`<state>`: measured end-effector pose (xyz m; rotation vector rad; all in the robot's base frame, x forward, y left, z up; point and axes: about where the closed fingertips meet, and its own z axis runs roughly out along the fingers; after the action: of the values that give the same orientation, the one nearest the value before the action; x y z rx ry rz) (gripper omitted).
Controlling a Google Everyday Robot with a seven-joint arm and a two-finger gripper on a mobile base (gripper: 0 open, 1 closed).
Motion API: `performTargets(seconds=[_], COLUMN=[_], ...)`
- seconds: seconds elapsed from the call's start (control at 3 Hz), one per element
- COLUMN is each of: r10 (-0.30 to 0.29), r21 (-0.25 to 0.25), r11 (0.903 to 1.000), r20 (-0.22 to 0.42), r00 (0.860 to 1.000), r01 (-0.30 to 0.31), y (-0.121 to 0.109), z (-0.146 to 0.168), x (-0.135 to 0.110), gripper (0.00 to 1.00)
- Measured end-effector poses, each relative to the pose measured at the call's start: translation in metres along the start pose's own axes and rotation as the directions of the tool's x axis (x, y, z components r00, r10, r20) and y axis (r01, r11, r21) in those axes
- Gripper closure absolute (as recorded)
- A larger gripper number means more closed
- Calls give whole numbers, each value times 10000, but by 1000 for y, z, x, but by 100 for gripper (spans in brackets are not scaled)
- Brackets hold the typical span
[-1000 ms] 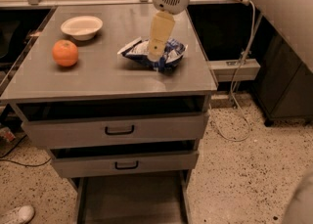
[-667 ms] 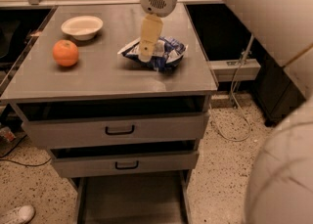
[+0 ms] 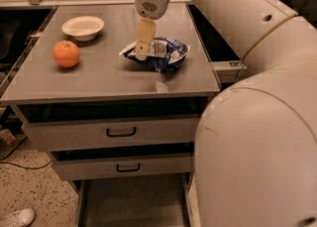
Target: Place blue chip bag into bottom drawer
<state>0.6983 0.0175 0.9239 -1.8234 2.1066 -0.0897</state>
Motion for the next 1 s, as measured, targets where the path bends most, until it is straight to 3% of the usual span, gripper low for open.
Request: performTargets(seconds=[0.67,1.0], r10=[179,341], r21=[-456,-749], r11=[9988,9964], r20=[-452,-719], r00=[9988,9968], r01=[-200,-394], y=[-15,-9], z=[53,74], x=[19,44], gripper=[0,0])
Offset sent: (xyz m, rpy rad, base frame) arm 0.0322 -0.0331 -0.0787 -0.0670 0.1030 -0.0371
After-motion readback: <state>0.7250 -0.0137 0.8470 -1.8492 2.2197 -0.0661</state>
